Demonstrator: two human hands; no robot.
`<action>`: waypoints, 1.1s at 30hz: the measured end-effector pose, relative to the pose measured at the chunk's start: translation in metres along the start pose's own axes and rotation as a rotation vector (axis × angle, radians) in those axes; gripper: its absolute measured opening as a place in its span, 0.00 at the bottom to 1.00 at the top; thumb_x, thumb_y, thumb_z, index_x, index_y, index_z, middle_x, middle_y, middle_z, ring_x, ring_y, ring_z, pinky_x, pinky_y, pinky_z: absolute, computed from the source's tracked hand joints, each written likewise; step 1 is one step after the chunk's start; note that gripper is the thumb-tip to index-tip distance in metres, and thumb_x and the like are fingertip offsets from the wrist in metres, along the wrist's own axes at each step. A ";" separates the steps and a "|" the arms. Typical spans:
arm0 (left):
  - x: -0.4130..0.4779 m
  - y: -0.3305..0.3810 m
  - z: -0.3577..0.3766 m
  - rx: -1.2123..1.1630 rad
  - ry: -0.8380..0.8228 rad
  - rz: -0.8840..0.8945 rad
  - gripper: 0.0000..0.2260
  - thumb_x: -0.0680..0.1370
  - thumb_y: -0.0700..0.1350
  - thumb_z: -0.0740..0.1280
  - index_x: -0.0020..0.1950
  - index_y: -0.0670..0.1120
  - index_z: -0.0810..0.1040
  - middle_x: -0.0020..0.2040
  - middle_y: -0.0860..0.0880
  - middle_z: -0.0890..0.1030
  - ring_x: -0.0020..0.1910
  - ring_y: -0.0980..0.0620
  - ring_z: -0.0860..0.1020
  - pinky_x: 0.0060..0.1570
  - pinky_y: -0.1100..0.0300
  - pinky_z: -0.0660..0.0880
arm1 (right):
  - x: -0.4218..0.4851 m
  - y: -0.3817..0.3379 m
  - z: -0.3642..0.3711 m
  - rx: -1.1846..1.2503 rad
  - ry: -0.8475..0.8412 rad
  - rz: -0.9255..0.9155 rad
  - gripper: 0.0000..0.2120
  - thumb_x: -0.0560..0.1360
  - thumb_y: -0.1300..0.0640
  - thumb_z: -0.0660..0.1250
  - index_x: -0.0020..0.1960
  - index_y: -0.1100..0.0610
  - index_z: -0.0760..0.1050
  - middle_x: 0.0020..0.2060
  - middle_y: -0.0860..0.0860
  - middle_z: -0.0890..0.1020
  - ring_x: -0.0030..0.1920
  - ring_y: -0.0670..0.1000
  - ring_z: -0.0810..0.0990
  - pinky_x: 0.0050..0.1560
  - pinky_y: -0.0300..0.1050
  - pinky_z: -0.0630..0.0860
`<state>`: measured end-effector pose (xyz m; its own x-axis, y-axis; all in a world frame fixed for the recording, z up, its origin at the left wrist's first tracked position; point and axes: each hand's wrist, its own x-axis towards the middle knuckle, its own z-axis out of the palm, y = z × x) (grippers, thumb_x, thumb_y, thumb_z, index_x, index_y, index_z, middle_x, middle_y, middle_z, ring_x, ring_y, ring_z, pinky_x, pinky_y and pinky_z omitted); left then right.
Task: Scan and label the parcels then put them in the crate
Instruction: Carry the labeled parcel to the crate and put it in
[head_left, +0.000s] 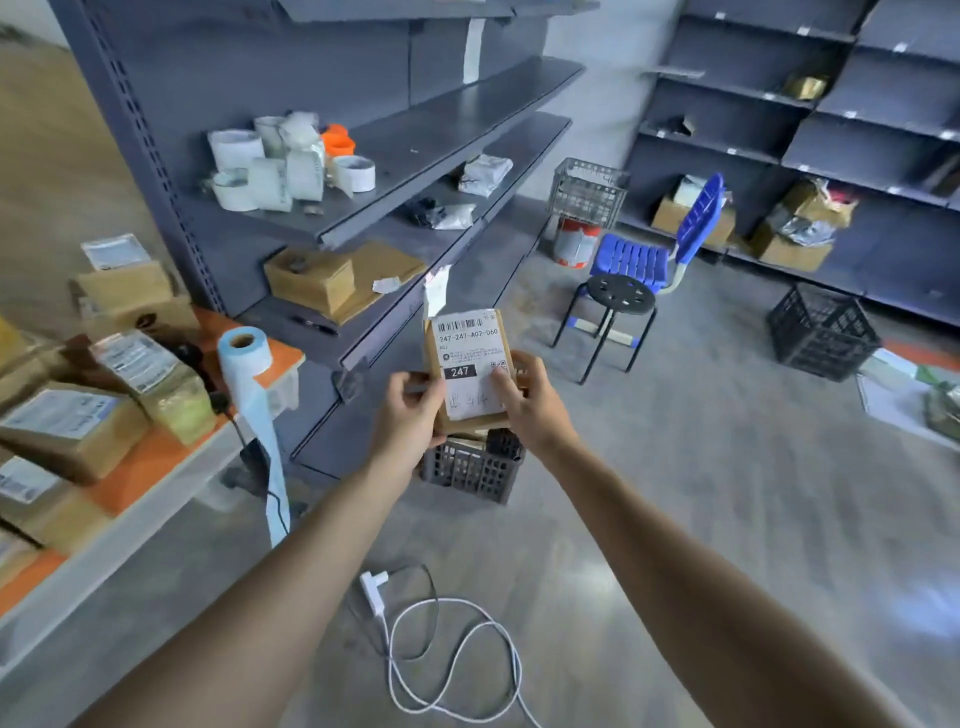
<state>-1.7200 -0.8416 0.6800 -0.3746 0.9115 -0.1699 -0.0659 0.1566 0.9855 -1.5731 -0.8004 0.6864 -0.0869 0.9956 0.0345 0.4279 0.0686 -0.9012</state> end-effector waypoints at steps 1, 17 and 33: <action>-0.001 -0.001 0.021 0.003 0.001 -0.002 0.09 0.79 0.51 0.67 0.54 0.48 0.72 0.50 0.53 0.79 0.51 0.48 0.82 0.36 0.57 0.80 | 0.006 0.011 -0.018 0.003 0.000 0.003 0.16 0.81 0.49 0.63 0.66 0.53 0.70 0.51 0.48 0.80 0.54 0.50 0.80 0.52 0.45 0.75; 0.094 -0.017 0.219 -0.056 0.040 -0.094 0.09 0.79 0.49 0.67 0.54 0.46 0.72 0.51 0.51 0.79 0.47 0.50 0.81 0.43 0.51 0.82 | 0.160 0.113 -0.153 0.015 -0.131 0.084 0.16 0.80 0.46 0.62 0.66 0.49 0.68 0.56 0.52 0.81 0.49 0.50 0.78 0.46 0.42 0.73; 0.385 -0.084 0.284 0.318 0.219 -0.226 0.20 0.79 0.54 0.64 0.67 0.46 0.70 0.59 0.47 0.76 0.55 0.50 0.75 0.55 0.56 0.72 | 0.492 0.209 -0.105 -0.180 -0.418 0.275 0.20 0.80 0.43 0.62 0.69 0.49 0.65 0.49 0.47 0.78 0.47 0.54 0.79 0.55 0.55 0.79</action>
<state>-1.5964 -0.3962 0.5323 -0.5726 0.7445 -0.3434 0.1064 0.4827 0.8693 -1.4317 -0.2894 0.5604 -0.2849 0.8707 -0.4009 0.6301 -0.1451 -0.7628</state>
